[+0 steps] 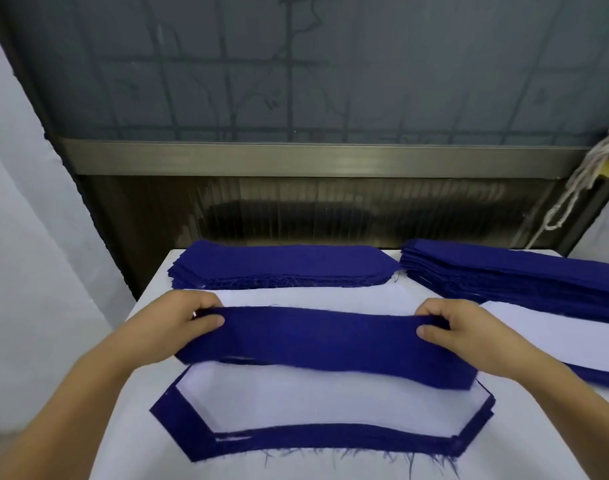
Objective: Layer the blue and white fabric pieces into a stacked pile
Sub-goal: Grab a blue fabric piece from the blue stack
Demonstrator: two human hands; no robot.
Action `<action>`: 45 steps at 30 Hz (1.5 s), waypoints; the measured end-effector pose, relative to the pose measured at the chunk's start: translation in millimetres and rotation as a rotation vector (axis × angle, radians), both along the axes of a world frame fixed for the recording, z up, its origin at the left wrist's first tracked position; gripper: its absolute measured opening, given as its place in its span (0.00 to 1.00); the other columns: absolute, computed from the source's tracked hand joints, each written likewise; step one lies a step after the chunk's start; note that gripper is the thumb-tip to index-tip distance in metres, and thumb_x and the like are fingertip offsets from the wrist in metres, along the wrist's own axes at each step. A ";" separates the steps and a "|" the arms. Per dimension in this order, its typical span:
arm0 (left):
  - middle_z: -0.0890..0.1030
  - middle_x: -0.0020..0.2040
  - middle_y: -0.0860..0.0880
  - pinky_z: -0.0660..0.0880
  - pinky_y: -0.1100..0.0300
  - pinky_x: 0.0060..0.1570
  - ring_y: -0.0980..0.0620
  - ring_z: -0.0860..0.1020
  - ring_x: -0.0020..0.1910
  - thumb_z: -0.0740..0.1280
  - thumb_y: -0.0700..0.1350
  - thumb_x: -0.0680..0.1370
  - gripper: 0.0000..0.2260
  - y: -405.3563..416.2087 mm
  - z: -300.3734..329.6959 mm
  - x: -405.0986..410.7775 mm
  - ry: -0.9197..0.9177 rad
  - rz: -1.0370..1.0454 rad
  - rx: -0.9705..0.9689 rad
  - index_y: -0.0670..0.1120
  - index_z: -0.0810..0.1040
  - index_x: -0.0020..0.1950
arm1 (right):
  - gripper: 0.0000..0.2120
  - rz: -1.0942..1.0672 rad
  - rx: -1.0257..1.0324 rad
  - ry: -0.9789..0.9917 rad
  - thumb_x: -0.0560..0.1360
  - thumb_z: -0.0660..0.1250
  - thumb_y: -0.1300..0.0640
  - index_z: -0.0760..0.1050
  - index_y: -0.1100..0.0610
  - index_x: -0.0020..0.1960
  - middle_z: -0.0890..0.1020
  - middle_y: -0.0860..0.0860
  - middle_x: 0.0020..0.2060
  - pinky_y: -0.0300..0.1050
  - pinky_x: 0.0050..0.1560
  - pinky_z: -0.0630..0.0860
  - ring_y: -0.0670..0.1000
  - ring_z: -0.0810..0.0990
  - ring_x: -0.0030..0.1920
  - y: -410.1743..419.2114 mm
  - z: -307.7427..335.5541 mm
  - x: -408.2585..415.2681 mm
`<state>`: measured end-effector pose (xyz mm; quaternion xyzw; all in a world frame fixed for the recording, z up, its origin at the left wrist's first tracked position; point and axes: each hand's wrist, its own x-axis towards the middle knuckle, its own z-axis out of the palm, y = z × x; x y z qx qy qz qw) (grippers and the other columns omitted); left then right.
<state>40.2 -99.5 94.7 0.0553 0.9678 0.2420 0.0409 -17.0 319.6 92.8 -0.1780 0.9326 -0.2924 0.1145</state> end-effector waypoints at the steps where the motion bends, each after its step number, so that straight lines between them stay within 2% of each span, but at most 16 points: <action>1: 0.77 0.46 0.63 0.74 0.72 0.40 0.60 0.78 0.46 0.64 0.46 0.80 0.07 2.7 -0.4 1.5 0.079 0.040 -0.008 0.59 0.76 0.49 | 0.07 -0.038 0.000 0.086 0.79 0.65 0.54 0.76 0.42 0.47 0.81 0.39 0.43 0.36 0.43 0.79 0.40 0.80 0.46 -2.0 0.0 1.1; 3: 0.77 0.45 0.62 0.71 0.71 0.42 0.60 0.76 0.45 0.66 0.44 0.79 0.08 5.6 -4.2 9.6 0.245 0.092 -0.001 0.59 0.76 0.48 | 0.09 -0.073 0.000 0.294 0.78 0.66 0.55 0.73 0.39 0.46 0.78 0.36 0.43 0.30 0.40 0.75 0.38 0.77 0.46 -3.9 -3.0 8.9; 6: 0.78 0.44 0.62 0.71 0.69 0.45 0.60 0.76 0.45 0.71 0.41 0.75 0.07 3.2 -22.2 32.4 0.418 0.050 -0.074 0.54 0.81 0.47 | 0.10 0.032 0.063 0.570 0.73 0.71 0.59 0.75 0.44 0.45 0.76 0.36 0.40 0.31 0.38 0.72 0.41 0.76 0.43 0.1 -22.8 30.7; 8: 0.79 0.45 0.60 0.71 0.68 0.46 0.62 0.75 0.45 0.70 0.43 0.74 0.05 4.7 -40.3 48.1 0.436 -0.058 -0.134 0.53 0.83 0.45 | 0.12 0.143 0.144 0.644 0.68 0.77 0.63 0.77 0.50 0.43 0.77 0.40 0.39 0.36 0.41 0.71 0.43 0.76 0.38 5.3 -44.6 46.8; 10: 0.81 0.44 0.58 0.71 0.68 0.46 0.63 0.73 0.45 0.62 0.46 0.70 0.09 10.4 -60.2 61.8 0.382 -0.163 -0.159 0.52 0.83 0.42 | 0.15 0.223 0.231 0.670 0.62 0.81 0.64 0.79 0.52 0.41 0.79 0.44 0.39 0.39 0.44 0.69 0.47 0.78 0.37 9.5 -67.1 59.9; 13: 0.81 0.43 0.59 0.71 0.69 0.46 0.64 0.73 0.45 0.58 0.46 0.65 0.13 12.5 -85.1 70.6 0.334 -0.202 -0.164 0.51 0.83 0.40 | 0.17 0.271 0.293 0.669 0.56 0.84 0.60 0.82 0.51 0.40 0.80 0.44 0.39 0.37 0.46 0.69 0.44 0.78 0.38 12.5 -87.3 70.3; 17: 0.81 0.44 0.59 0.72 0.69 0.45 0.61 0.76 0.43 0.67 0.40 0.58 0.12 11.7 -88.7 65.6 0.350 -0.204 -0.172 0.51 0.82 0.38 | 0.17 0.260 0.266 0.688 0.54 0.85 0.59 0.82 0.51 0.39 0.81 0.43 0.39 0.36 0.47 0.70 0.42 0.75 0.40 15.6 -88.2 71.1; 20: 0.81 0.42 0.59 0.72 0.69 0.42 0.60 0.77 0.40 0.68 0.39 0.55 0.12 15.1 -87.3 64.7 0.340 -0.225 -0.187 0.51 0.81 0.36 | 0.18 0.288 0.266 0.695 0.53 0.85 0.58 0.81 0.51 0.39 0.81 0.43 0.38 0.35 0.47 0.70 0.40 0.72 0.41 15.5 -88.9 70.2; 24: 0.80 0.43 0.61 0.72 0.70 0.41 0.61 0.78 0.41 0.65 0.42 0.62 0.08 14.2 -90.4 68.3 0.291 -0.198 -0.153 0.52 0.80 0.37 | 0.16 0.294 0.248 0.621 0.57 0.83 0.57 0.81 0.49 0.39 0.80 0.41 0.39 0.31 0.43 0.70 0.40 0.75 0.38 16.9 -90.2 69.4; 28: 0.78 0.46 0.65 0.71 0.74 0.43 0.67 0.76 0.45 0.65 0.55 0.70 0.06 8.6 -90.7 69.6 0.274 -0.176 -0.108 0.56 0.79 0.41 | 0.06 0.303 0.225 0.536 0.71 0.72 0.44 0.78 0.45 0.42 0.76 0.37 0.42 0.29 0.43 0.70 0.36 0.71 0.40 24.7 -85.7 67.2; 31: 0.77 0.45 0.65 0.71 0.71 0.46 0.65 0.76 0.46 0.63 0.63 0.74 0.12 2.9 -92.2 66.9 0.262 -0.134 -0.091 0.57 0.78 0.40 | 0.07 0.232 0.222 0.542 0.74 0.71 0.50 0.75 0.47 0.39 0.75 0.38 0.38 0.33 0.40 0.70 0.39 0.71 0.36 31.2 -86.6 60.5; 33: 0.76 0.41 0.63 0.72 0.67 0.42 0.62 0.75 0.42 0.61 0.62 0.74 0.13 -1.3 -93.2 63.2 0.232 -0.105 -0.112 0.56 0.75 0.37 | 0.12 0.175 0.275 0.507 0.71 0.74 0.54 0.72 0.47 0.36 0.73 0.39 0.35 0.35 0.36 0.70 0.41 0.72 0.34 35.1 -84.2 54.7; 38: 0.73 0.34 0.61 0.70 0.66 0.34 0.60 0.72 0.33 0.70 0.52 0.75 0.11 5.8 -83.9 41.7 0.214 -0.030 -0.274 0.55 0.75 0.33 | 0.11 0.078 0.440 0.397 0.78 0.60 0.46 0.67 0.47 0.38 0.72 0.42 0.36 0.36 0.37 0.66 0.44 0.71 0.37 30.7 -72.9 33.3; 41: 0.75 0.37 0.61 0.73 0.66 0.36 0.61 0.72 0.35 0.71 0.48 0.75 0.07 38.3 -71.4 19.3 0.302 -0.061 -0.228 0.53 0.79 0.37 | 0.07 0.079 0.251 0.435 0.77 0.66 0.52 0.73 0.48 0.41 0.73 0.40 0.37 0.33 0.37 0.68 0.42 0.73 0.37 3.5 -65.7 12.1; 43: 0.78 0.43 0.59 0.75 0.64 0.42 0.60 0.74 0.40 0.71 0.46 0.75 0.01 62.0 -65.0 -2.1 0.385 -0.090 -0.168 0.52 0.81 0.44 | 0.02 0.091 0.147 0.452 0.78 0.66 0.53 0.75 0.49 0.47 0.74 0.39 0.43 0.31 0.42 0.69 0.42 0.74 0.42 -17.5 -62.5 -7.7; 45: 0.78 0.50 0.58 0.73 0.63 0.49 0.58 0.75 0.47 0.68 0.46 0.77 0.05 83.9 -61.9 -28.2 0.411 -0.101 -0.091 0.51 0.81 0.51 | 0.03 0.098 0.077 0.442 0.79 0.64 0.52 0.75 0.49 0.52 0.74 0.39 0.47 0.32 0.48 0.68 0.41 0.72 0.48 -37.1 -62.8 -31.2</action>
